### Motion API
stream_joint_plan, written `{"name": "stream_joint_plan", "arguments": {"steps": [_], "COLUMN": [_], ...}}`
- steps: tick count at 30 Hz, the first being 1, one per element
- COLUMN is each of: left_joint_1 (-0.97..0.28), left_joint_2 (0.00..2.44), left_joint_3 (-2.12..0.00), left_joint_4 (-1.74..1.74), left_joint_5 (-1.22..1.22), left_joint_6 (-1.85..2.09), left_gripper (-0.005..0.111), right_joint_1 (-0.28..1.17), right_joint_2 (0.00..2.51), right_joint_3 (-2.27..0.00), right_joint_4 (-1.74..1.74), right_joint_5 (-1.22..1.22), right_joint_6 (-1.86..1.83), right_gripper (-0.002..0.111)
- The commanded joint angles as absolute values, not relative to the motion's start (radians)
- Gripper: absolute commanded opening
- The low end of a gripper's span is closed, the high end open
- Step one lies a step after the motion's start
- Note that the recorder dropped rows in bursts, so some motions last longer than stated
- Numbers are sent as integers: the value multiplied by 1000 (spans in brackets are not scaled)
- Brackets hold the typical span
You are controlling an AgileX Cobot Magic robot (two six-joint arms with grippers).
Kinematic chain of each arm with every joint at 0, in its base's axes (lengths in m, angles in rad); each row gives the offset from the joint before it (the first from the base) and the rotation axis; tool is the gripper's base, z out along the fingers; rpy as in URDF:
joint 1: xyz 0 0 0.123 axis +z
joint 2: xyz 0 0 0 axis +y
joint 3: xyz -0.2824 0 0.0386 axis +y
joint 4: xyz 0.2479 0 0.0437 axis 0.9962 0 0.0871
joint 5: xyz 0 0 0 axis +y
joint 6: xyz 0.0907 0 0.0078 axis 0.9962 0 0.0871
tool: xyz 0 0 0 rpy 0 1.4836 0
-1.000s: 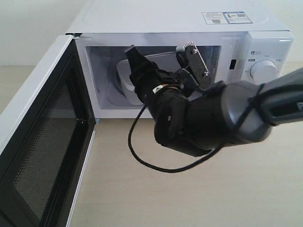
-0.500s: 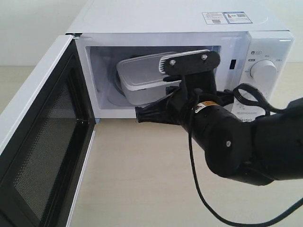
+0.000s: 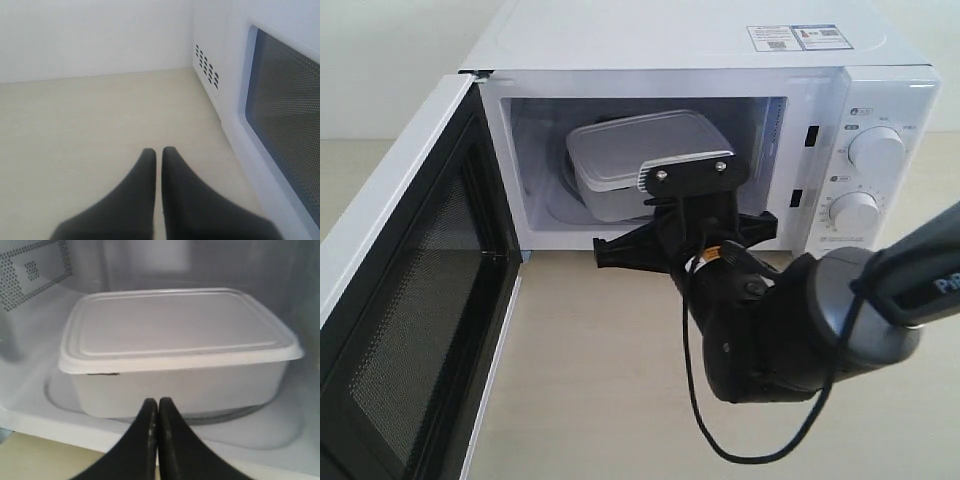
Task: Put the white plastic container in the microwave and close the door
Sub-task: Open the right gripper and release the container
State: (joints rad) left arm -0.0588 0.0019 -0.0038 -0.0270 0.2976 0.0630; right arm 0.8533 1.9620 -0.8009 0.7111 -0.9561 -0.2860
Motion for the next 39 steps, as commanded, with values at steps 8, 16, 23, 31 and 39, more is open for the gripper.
{"name": "stream_joint_plan", "arguments": {"steps": [8, 16, 23, 31, 39], "left_joint_1": [-57, -57, -57, -57, -57], "left_joint_2": [0, 0, 0, 0, 0], "left_joint_3": [0, 0, 0, 0, 0], "left_joint_4": [-28, -28, -28, -28, -28], "left_joint_5": [296, 296, 296, 296, 296], "left_joint_6": [69, 69, 69, 69, 69], "left_gripper": [4, 4, 4, 4, 4], "right_joint_1": [846, 776, 727, 727, 759], "right_joint_2": [2100, 2151, 2151, 2146, 2045], "right_joint_3": [-1005, -1087, -1120, -1121, -1062], "right_joint_4": [669, 669, 663, 663, 677], "right_joint_5": [-890, -826, -769, -777, -730], "right_joint_6": [-300, -296, -296, -300, -381], "right_gripper": [0, 0, 0, 0, 0]}}
